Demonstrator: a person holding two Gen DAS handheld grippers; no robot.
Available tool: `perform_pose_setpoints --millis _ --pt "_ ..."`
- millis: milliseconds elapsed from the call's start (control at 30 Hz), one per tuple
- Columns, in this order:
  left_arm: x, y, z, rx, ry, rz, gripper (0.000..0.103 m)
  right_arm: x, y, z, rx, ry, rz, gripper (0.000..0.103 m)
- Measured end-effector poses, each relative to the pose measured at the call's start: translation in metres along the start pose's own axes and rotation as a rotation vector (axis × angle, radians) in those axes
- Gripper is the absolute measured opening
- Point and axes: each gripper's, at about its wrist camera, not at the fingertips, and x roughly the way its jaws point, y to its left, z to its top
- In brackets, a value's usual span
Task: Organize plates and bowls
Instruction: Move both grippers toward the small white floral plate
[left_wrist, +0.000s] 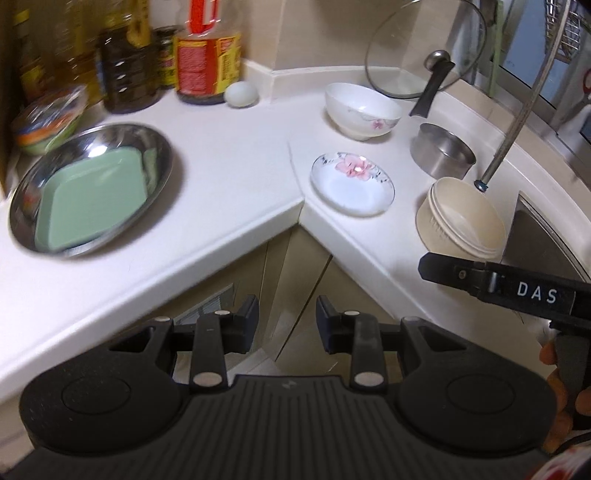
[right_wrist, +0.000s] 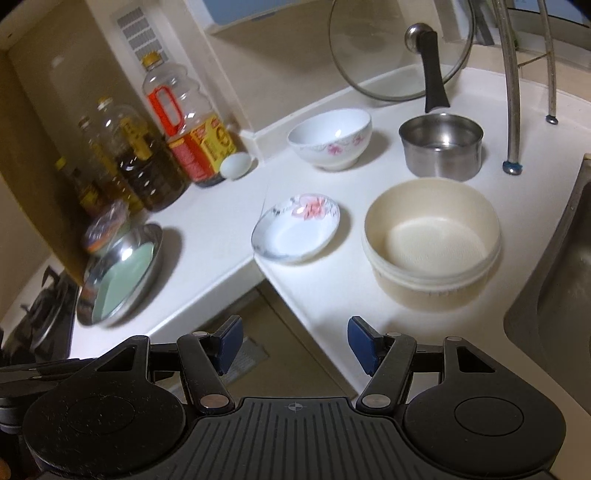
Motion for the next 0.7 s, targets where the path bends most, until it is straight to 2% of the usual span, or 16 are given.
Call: perform_pose_setpoints --millis 200,367,700 --pt "0.022 0.006 0.028 0.051 -0.008 -0.045 0.030 0.022 0.003 0.012 0.048 -0.022 -0.031 0.063" --pt "0.040 0.011 0.047 0.072 -0.002 -0.089 0.030 0.041 0.003 0.020 0.100 -0.024 -0.058 0.055" --pt "0.079 0.009 0.072 0.137 0.001 -0.161 0.030 0.069 0.001 0.031 0.174 -0.081 -0.151 0.044"
